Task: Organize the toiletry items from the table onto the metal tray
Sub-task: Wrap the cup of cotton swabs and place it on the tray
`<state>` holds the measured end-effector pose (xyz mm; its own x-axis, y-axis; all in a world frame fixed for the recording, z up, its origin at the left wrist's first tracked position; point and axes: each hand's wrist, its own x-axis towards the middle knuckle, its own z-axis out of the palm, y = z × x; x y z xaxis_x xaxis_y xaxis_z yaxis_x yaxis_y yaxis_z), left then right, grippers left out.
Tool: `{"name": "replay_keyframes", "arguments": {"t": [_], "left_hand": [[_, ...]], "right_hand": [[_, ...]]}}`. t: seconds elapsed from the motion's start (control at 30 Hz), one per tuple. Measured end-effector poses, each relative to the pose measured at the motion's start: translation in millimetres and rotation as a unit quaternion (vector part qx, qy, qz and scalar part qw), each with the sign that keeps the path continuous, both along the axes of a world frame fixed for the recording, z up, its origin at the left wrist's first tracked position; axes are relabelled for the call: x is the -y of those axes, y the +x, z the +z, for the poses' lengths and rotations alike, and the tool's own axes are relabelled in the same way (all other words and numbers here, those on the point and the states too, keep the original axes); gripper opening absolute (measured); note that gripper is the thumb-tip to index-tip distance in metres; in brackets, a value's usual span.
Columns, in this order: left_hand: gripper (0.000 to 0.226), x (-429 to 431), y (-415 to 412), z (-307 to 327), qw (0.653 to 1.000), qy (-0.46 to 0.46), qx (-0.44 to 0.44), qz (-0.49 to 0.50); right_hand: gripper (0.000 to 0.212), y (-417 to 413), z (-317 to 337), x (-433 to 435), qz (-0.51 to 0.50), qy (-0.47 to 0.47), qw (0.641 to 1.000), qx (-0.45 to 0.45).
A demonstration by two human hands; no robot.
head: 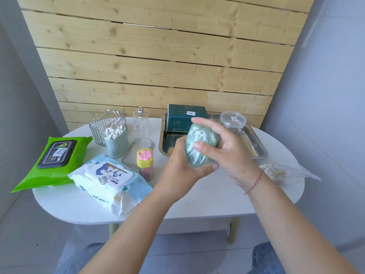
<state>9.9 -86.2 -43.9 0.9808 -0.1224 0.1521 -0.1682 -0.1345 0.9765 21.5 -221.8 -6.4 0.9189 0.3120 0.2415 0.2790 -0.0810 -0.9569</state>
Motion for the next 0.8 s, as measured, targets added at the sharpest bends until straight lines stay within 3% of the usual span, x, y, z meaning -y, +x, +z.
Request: {"name": "replay_keyframes", "arguments": {"t": [0.13,0.4,0.63,0.8], "left_hand": [[0.056,-1.3,3.5,-2.5,0.999,0.001,-0.015,-0.036],[0.044,10.0,1.2,-6.8,0.998,-0.046,0.007,0.038],[0.039,14.9,0.9,-8.4,0.988,0.012,0.070,0.140],[0.031,14.3,-1.0,-5.8,0.983,0.046,0.088,0.152]], "right_hand": [[0.047,-3.1,0.9,3.5,0.058,-0.006,0.998,-0.022],[0.045,-3.5,-10.7,-11.3,-0.018,-0.039,0.998,0.041],[0.046,-5.4,-17.1,-27.3,-0.082,-0.070,0.990,0.086],[0.047,-7.5,-19.4,-33.2,-0.112,-0.084,0.985,0.100]]}}
